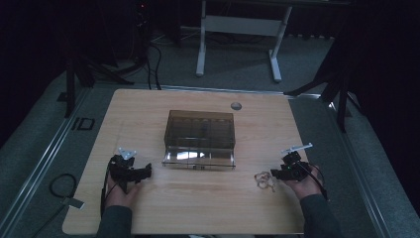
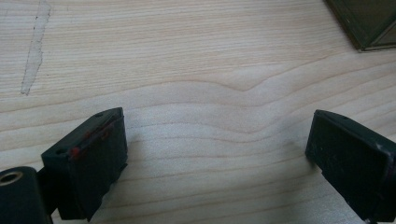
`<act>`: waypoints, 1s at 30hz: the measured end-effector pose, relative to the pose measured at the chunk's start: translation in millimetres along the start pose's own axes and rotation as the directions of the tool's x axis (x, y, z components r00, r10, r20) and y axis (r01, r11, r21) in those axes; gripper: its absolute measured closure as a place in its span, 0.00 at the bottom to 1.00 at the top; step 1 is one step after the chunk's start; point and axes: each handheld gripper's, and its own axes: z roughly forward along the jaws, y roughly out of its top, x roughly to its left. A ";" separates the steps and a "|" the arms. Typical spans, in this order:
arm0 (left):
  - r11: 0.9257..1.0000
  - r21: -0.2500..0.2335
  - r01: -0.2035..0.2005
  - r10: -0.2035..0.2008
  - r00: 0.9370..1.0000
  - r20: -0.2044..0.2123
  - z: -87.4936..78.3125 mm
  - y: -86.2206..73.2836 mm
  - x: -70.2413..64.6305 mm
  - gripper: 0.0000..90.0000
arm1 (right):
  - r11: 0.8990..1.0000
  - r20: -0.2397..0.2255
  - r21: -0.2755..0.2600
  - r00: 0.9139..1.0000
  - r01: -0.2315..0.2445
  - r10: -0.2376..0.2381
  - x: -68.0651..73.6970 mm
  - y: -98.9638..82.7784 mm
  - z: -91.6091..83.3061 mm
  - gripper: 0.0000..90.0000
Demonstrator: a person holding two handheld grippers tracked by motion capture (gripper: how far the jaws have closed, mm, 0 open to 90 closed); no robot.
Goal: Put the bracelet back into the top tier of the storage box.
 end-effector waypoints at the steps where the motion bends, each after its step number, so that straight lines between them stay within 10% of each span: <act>1: 1.000 0.000 0.000 0.000 1.000 0.000 0.0 0.0 0.0 0.06 | 1.000 -0.003 0.006 1.000 0.007 -0.007 0.9 0.8 -0.4 0.57; 30: 1.000 -0.004 -0.011 0.011 1.000 0.010 0.0 -0.3 -0.9 0.06 | 0.972 0.002 0.199 0.992 0.123 -0.126 27.3 17.0 13.3 0.15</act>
